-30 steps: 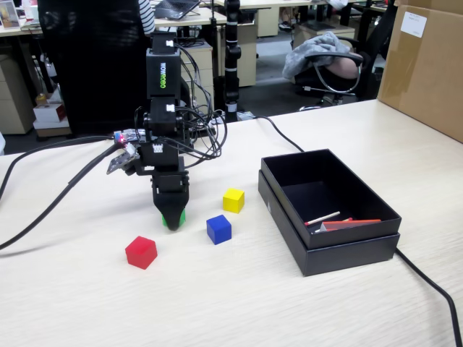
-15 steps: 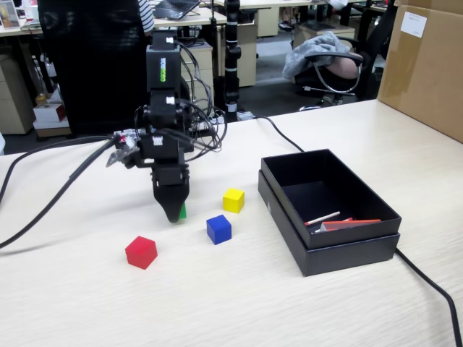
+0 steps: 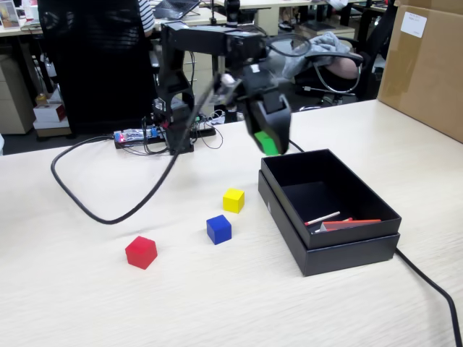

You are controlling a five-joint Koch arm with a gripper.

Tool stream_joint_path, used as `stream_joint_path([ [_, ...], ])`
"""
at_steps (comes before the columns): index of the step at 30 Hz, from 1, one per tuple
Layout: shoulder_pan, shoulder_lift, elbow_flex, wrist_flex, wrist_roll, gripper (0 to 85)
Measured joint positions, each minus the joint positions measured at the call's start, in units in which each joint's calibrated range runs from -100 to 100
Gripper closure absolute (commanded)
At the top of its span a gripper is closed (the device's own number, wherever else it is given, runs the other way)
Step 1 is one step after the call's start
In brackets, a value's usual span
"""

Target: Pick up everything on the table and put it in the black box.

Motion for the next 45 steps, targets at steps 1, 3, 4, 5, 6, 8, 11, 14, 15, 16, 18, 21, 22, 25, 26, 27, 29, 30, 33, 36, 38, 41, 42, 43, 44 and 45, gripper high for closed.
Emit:
stream_joint_path([
  [1,0.39,5.18,1.64,0.00,0.68,84.6],
  [3,0.68,6.86,1.92,-0.08,0.93,84.6],
  [4,0.88,9.45,3.83,0.00,1.32,84.6],
  [5,1.03,13.98,6.21,0.00,2.15,84.6],
  [6,1.07,16.05,6.21,0.00,2.39,84.6],
  [8,1.03,23.04,6.39,0.08,2.64,84.5],
  [11,0.98,30.29,7.85,0.62,3.71,70.9],
  [14,0.83,30.81,7.85,0.70,4.44,54.1],
  [15,0.78,30.81,7.85,0.70,4.69,49.2],
  [16,0.68,30.81,7.85,0.70,4.84,46.0],
  [18,0.54,30.55,7.85,0.62,4.88,43.8],
  [21,0.05,28.09,7.67,0.39,4.88,43.8],
  [22,-0.39,24.98,7.67,0.15,4.88,43.8],
  [25,-2.30,14.63,7.12,0.08,4.84,43.8],
  [26,-3.22,10.61,7.30,0.08,4.69,43.8],
  [27,-4.20,6.60,7.30,0.08,4.54,43.8],
  [29,-6.15,-0.13,7.21,0.08,4.15,43.8],
  [30,-7.33,-2.98,6.94,0.08,3.96,43.6],
  [33,-10.89,-9.45,3.47,0.08,3.42,39.0],
  [36,-14.85,-12.69,-3.74,0.15,2.49,36.6],
  [38,-16.95,-13.72,-8.95,0.00,2.05,36.3],
  [41,-19.78,-13.85,-12.96,0.00,1.32,35.6],
  [42,-20.56,-13.85,-13.87,0.00,1.03,35.5],
  [43,-21.20,-13.59,-15.06,0.00,0.83,35.5],
  [44,-21.78,-13.46,-16.34,0.00,0.68,35.4],
  [45,-22.22,-12.94,-17.53,0.00,0.54,35.4],
])
